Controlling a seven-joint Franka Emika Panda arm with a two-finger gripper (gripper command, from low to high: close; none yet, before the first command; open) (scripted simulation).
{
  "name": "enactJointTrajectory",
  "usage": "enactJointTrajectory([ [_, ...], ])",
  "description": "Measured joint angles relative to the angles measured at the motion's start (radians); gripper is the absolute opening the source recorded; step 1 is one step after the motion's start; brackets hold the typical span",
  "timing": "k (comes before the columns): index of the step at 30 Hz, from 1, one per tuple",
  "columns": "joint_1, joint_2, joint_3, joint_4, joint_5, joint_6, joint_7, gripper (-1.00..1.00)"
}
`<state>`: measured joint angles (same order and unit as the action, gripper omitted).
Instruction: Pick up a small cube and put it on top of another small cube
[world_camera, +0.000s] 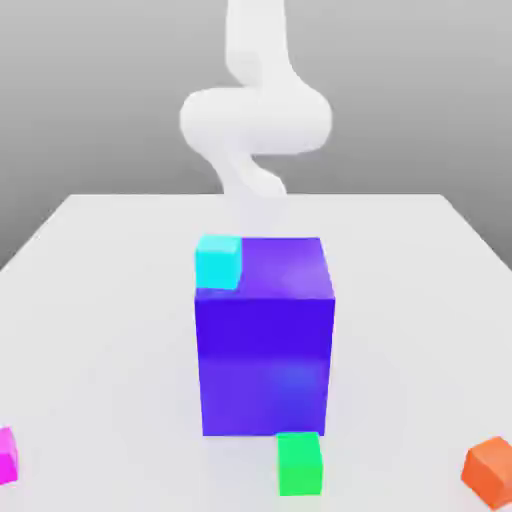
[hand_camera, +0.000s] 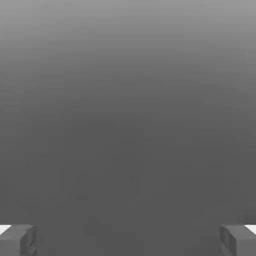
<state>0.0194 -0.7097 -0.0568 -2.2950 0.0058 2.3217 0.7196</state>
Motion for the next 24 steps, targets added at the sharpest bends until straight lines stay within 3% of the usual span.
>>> enactJointTrajectory([
  [8,0.051,0.289,-0.192,0.015,0.058,0.073,-0.289,0.00],
  [15,0.067,0.543,-0.340,0.029,0.166,0.133,-0.579,0.00],
  [24,-0.057,0.881,-0.385,0.050,0.324,0.202,-0.964,0.00],
])
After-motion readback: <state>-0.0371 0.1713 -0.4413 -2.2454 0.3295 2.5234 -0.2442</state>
